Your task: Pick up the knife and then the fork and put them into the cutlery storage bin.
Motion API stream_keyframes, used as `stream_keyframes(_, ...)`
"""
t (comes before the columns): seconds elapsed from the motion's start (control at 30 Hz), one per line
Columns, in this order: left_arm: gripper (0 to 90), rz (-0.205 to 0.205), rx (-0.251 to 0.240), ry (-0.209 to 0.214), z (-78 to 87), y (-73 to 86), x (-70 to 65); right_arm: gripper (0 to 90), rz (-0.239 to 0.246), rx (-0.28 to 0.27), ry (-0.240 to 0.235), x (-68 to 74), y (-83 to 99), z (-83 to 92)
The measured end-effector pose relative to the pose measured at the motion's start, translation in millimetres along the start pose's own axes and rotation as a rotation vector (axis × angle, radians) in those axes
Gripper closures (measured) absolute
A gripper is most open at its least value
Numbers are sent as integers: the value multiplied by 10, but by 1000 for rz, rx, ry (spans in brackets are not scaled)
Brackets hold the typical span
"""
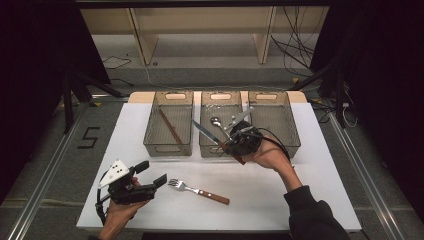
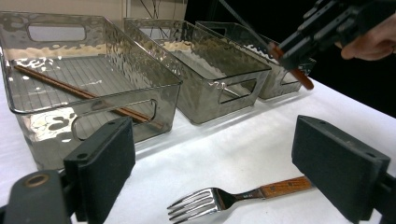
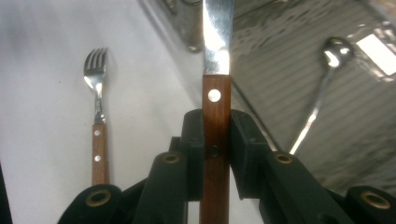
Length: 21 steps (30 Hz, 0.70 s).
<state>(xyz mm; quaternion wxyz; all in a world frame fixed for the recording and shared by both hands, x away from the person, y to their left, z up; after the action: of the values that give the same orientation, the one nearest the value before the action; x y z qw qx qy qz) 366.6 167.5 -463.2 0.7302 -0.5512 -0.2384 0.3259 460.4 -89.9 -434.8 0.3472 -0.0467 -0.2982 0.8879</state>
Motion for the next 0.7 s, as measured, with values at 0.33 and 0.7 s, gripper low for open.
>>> stream_keyframes(0.33,131,2,-2,-1,1,-1,2,774,-132,-70,64,-380,-27,235)
stream_keyframes(0.7,131,3,-2,-1,0,-2,3,774,-283,-144,139,-822,-41,453)
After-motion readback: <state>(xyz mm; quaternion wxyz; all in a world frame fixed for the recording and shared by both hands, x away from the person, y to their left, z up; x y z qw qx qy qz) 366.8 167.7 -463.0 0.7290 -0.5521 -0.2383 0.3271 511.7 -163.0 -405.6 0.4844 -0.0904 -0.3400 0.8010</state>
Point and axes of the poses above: each handheld gripper's, and its own axes: z roughly backward along the jaws, y roughly out of its underside, x roughly to its left, the point moved 8 cm from there along -z, roughly forward along the jaws, and after that the axes turned 13 degrees about -z, right-handed, at the moved point
